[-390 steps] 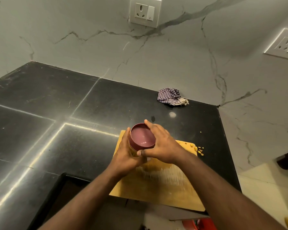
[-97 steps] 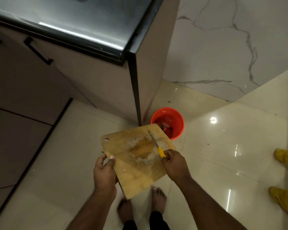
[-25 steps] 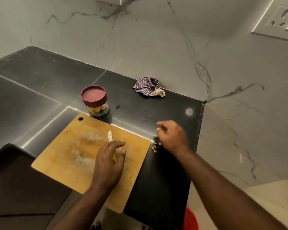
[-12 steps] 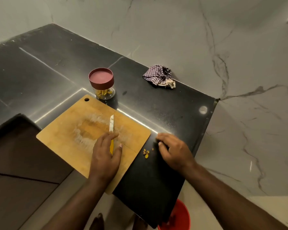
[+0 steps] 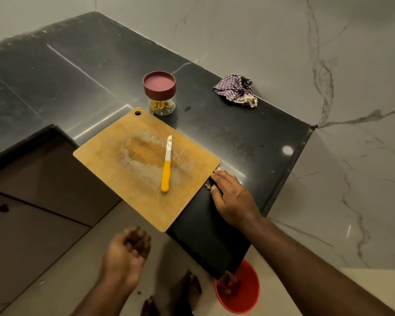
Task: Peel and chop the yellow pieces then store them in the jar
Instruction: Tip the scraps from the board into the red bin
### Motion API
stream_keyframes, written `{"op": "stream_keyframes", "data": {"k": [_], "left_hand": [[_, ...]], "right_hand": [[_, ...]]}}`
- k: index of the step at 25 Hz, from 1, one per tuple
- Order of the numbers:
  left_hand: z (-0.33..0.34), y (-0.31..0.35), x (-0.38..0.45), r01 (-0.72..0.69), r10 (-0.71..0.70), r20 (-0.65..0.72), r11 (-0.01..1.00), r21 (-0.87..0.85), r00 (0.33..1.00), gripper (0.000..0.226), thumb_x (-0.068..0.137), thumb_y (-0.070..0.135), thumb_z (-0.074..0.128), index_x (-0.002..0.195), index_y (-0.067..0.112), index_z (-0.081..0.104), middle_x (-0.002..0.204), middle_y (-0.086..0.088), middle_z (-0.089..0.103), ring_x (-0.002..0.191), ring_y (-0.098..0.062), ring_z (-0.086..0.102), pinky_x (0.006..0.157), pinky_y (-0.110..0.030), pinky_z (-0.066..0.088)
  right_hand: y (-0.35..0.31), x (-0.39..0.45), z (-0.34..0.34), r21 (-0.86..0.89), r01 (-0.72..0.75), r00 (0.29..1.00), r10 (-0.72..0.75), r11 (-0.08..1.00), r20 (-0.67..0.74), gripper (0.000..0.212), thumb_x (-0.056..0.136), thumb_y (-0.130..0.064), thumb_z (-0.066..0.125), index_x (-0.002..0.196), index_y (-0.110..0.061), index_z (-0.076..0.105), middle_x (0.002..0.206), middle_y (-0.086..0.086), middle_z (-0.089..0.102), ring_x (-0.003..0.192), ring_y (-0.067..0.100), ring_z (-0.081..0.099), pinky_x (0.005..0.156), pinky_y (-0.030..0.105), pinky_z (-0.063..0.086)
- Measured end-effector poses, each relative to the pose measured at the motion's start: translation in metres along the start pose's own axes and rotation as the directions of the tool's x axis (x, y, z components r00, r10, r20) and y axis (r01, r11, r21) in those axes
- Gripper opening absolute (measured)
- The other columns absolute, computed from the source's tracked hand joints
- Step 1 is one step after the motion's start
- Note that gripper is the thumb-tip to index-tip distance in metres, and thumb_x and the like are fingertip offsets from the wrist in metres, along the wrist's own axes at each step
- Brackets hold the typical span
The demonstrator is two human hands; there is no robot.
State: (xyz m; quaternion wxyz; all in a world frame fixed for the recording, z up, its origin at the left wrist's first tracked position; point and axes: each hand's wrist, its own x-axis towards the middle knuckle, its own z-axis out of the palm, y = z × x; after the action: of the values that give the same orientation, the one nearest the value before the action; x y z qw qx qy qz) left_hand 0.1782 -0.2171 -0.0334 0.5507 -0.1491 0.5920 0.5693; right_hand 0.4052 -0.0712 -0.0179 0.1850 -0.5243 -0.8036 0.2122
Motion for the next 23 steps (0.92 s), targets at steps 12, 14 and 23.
{"op": "stream_keyframes", "data": {"k": [12, 14, 23], "left_hand": [[0.008, -0.035, 0.007, 0.317, -0.465, 0.456, 0.876, 0.364, 0.759, 0.039, 0.087, 0.018, 0.035, 0.102, -0.001, 0.065, 0.098, -0.021, 0.070, 0.089, -0.033, 0.067, 0.089, -0.045, 0.053], [0.007, -0.037, 0.005, 0.298, -0.449, 0.464, 0.882, 0.364, 0.764, 0.040, 0.092, 0.023, 0.036, 0.106, 0.000, 0.065, 0.094, -0.020, 0.070, 0.084, -0.030, 0.068, 0.086, -0.043, 0.053], [0.012, -0.041, 0.005, 0.279, -0.420, 0.435, 0.894, 0.352, 0.796, 0.038, 0.099, 0.026, 0.040, 0.106, -0.002, 0.065, 0.096, -0.023, 0.071, 0.083, -0.035, 0.073, 0.077, -0.043, 0.061]], "right_hand": [[-0.042, -0.036, 0.025, 0.059, 0.045, 0.999, -0.045, 0.997, 0.012, 0.039, 0.093, -0.016, 0.048, 0.128, -0.014, 0.064, 0.137, 0.001, 0.058, 0.131, 0.013, 0.048, 0.113, 0.031, 0.037], [-0.059, -0.059, 0.032, 0.118, 0.103, 0.995, -0.103, 0.988, -0.007, 0.037, 0.090, -0.012, 0.048, 0.121, -0.013, 0.068, 0.130, 0.002, 0.063, 0.126, 0.012, 0.053, 0.107, 0.034, 0.045], [-0.052, -0.037, 0.020, 0.512, -0.222, 0.923, 0.348, 0.830, -0.164, 0.029, 0.086, -0.025, 0.051, 0.106, -0.031, 0.071, 0.107, -0.011, 0.070, 0.103, 0.008, 0.063, 0.093, 0.046, 0.053]]}}
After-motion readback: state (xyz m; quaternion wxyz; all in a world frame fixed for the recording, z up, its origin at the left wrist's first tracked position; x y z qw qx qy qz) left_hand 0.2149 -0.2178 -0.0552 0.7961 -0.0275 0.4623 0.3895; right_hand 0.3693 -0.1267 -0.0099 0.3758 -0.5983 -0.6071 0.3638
